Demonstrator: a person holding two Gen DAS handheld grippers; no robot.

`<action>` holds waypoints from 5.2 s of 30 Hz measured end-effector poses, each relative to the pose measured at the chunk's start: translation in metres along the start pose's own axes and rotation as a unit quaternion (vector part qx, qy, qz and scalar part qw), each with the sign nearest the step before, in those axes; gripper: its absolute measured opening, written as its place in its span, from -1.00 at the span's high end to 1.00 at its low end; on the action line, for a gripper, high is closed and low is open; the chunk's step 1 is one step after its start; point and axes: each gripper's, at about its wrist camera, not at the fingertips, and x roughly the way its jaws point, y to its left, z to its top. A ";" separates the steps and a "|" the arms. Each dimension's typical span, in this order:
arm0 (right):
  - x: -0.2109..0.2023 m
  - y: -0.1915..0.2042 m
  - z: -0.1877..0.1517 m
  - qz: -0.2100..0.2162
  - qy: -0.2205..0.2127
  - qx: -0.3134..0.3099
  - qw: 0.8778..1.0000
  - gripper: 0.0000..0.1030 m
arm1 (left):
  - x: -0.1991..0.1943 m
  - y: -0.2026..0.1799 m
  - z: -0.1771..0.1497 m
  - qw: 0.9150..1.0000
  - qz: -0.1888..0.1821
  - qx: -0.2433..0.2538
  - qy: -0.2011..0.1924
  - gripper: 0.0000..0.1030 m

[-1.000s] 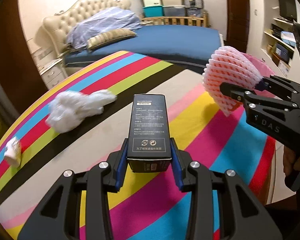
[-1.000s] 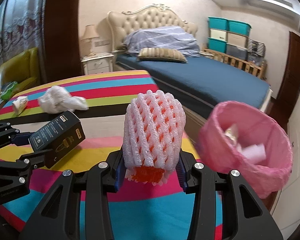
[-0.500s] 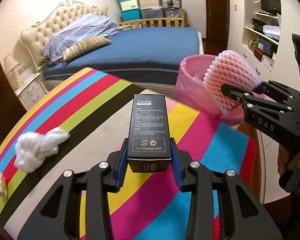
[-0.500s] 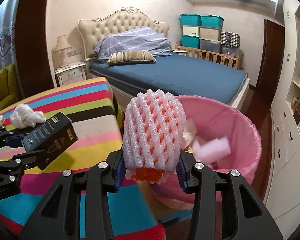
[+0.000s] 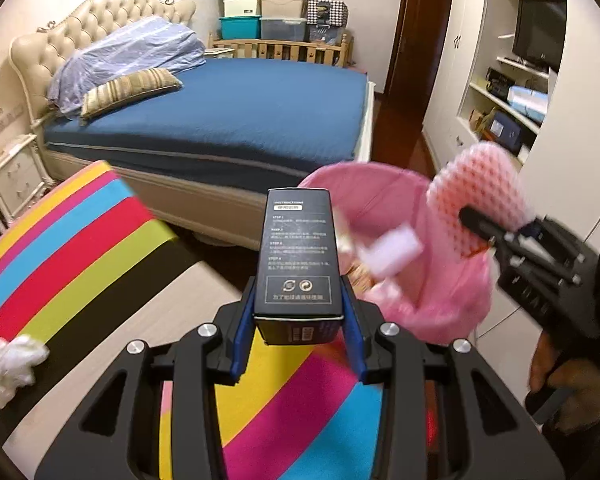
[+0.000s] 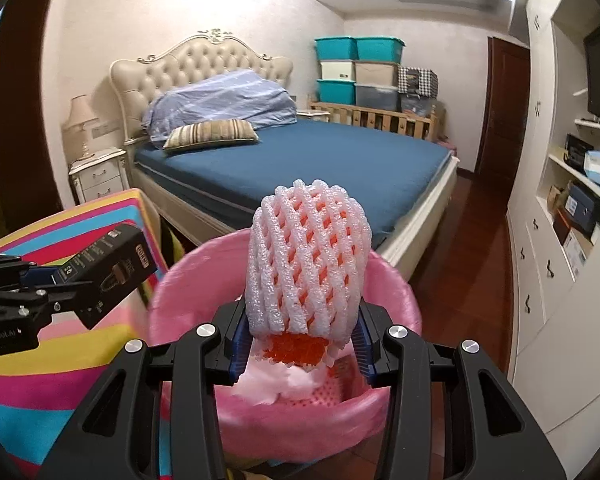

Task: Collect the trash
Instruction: 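Hold both tools over the pink bin and open both grippers to drop the items, then move both open tools from the bin back over the table, then grasp the white plastic bag with the right gripper while the left gripper grasps the paper cup, then lift the plastic bag and paper cup and carry both toward the pink bin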

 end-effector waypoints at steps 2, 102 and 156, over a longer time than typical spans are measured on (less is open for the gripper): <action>0.007 -0.008 0.003 -0.002 0.005 0.003 1.000 0.21 | 0.010 -0.010 0.011 1.000 -0.005 0.000 -0.003 0.27; 0.038 0.475 -0.018 0.251 0.086 -0.306 0.914 0.43 | -0.232 0.344 -0.251 0.919 0.305 -0.251 -0.015 -0.90; 0.014 0.482 -0.042 0.242 0.097 -0.293 0.920 0.43 | -0.231 0.381 -0.268 0.887 0.322 -0.330 0.000 0.05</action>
